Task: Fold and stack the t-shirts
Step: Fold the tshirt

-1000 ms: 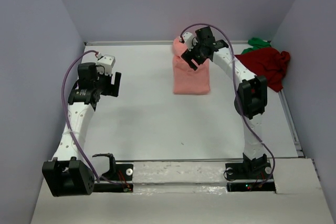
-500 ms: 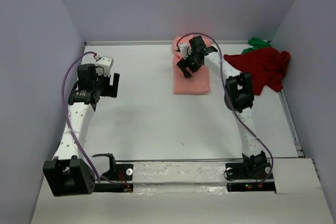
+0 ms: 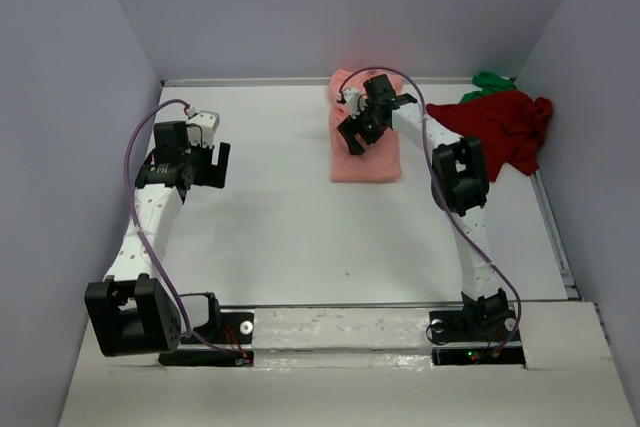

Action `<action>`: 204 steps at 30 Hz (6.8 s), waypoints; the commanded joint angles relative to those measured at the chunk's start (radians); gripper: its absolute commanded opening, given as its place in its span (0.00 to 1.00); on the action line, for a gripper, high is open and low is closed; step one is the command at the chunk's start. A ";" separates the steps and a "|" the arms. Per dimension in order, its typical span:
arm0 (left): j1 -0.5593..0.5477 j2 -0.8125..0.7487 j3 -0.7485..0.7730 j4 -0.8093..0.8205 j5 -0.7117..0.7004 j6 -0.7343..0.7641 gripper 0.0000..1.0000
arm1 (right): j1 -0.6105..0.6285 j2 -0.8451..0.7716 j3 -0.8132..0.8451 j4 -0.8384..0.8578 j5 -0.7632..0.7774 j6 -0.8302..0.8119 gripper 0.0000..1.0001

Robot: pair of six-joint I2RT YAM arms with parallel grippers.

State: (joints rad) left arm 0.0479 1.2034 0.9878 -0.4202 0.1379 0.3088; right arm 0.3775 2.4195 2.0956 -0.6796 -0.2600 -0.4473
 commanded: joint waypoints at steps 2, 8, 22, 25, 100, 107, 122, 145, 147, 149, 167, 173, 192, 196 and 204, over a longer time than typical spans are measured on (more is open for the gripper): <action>0.007 -0.030 0.022 -0.008 0.008 0.009 0.94 | 0.000 -0.069 -0.097 -0.029 -0.068 0.024 0.92; 0.007 -0.068 0.000 -0.005 0.017 0.010 0.95 | 0.000 -0.094 -0.137 -0.054 -0.108 0.030 0.96; 0.010 -0.088 -0.003 -0.008 0.051 0.006 0.95 | 0.012 -0.097 -0.129 -0.262 -0.229 -0.045 1.00; 0.010 -0.094 -0.008 -0.005 0.058 0.006 0.95 | 0.035 -0.094 -0.132 -0.311 -0.245 -0.065 1.00; -0.428 0.265 0.183 -0.504 0.533 0.371 0.70 | 0.024 -1.102 -0.988 -0.279 0.052 0.130 0.81; -0.537 0.301 0.129 -0.483 0.560 0.393 0.68 | 0.011 -0.966 -0.941 -0.324 -0.135 0.165 0.67; -0.540 0.689 0.235 -0.650 0.957 0.569 0.62 | -0.045 -0.709 -0.894 -0.336 -0.330 0.219 0.64; -0.563 0.683 0.110 -0.267 0.776 0.198 0.47 | -0.083 -0.752 -0.918 -0.313 -0.341 0.231 0.63; -0.565 0.702 0.121 -0.259 0.770 0.185 0.45 | -0.083 -0.757 -0.918 -0.311 -0.343 0.231 0.63; -0.571 0.722 0.126 -0.255 0.769 0.179 0.45 | -0.083 -0.758 -0.918 -0.313 -0.346 0.231 0.63; -0.658 0.766 0.183 -0.259 0.729 0.178 0.05 | -0.083 -0.686 -0.899 -0.336 -0.470 0.220 0.59; -0.660 0.771 0.218 -0.267 0.717 0.167 0.02 | -0.083 -0.594 -0.858 -0.377 -0.493 0.240 0.60; -0.658 0.808 0.282 -0.255 0.684 0.156 0.00 | -0.092 -0.625 -0.872 -0.333 -0.323 0.343 0.58; -0.658 0.857 0.339 -0.264 0.712 0.145 0.00 | -0.092 -0.631 -0.872 -0.336 -0.323 0.335 0.58; -0.657 0.868 0.362 -0.241 0.698 0.119 0.00 | -0.092 -0.640 -0.872 -0.334 -0.292 0.334 0.57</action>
State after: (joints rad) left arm -0.6086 2.0640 1.3262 -0.6872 0.8715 0.4347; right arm 0.2935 1.8187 1.2045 -1.0168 -0.5800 -0.1226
